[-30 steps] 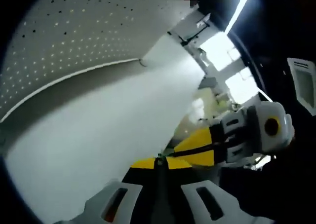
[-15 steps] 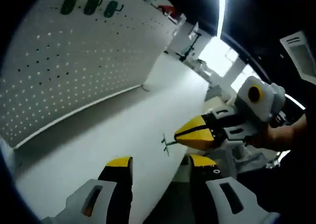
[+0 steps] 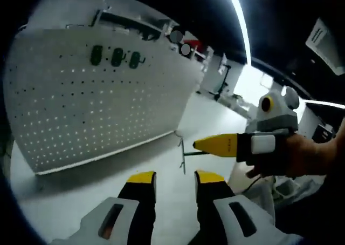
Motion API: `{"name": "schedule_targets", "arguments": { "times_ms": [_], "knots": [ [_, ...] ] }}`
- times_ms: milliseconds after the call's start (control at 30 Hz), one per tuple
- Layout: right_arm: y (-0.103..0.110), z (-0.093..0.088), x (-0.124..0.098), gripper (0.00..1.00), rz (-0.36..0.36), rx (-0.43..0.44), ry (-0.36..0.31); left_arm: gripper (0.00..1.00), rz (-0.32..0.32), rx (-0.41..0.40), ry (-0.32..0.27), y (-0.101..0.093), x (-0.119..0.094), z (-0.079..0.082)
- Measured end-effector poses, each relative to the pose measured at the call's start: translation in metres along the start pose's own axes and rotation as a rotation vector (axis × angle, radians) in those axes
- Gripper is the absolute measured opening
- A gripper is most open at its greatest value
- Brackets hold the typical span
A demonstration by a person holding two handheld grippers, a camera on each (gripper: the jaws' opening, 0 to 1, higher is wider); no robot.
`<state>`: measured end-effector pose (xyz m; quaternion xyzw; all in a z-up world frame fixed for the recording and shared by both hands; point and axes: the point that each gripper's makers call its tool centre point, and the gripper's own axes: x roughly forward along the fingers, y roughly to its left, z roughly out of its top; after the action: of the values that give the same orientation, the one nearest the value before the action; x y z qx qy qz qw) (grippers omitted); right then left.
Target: Insert the hook assembly into the mounting plate slot until the hook locks in place.
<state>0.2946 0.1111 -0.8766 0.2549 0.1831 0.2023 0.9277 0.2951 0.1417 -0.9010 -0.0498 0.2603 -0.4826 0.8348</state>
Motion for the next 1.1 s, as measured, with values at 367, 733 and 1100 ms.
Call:
{"name": "schedule_targets", "arguments": {
  "times_ms": [367,733,1100],
  "knots": [
    [0.02,-0.004,0.003,0.0,0.037,0.045,-0.005,0.12,0.009,0.032,-0.044,-0.001,-0.006,0.002],
    [0.024,-0.005,0.004,0.0,0.044,0.061,-0.004,0.03,-0.007,0.05,-0.053,-0.003,-0.009,0.003],
    [0.029,0.003,0.005,0.0,0.049,0.075,-0.002,0.01,0.008,0.08,-0.086,-0.002,-0.012,0.014]
  ]
}}
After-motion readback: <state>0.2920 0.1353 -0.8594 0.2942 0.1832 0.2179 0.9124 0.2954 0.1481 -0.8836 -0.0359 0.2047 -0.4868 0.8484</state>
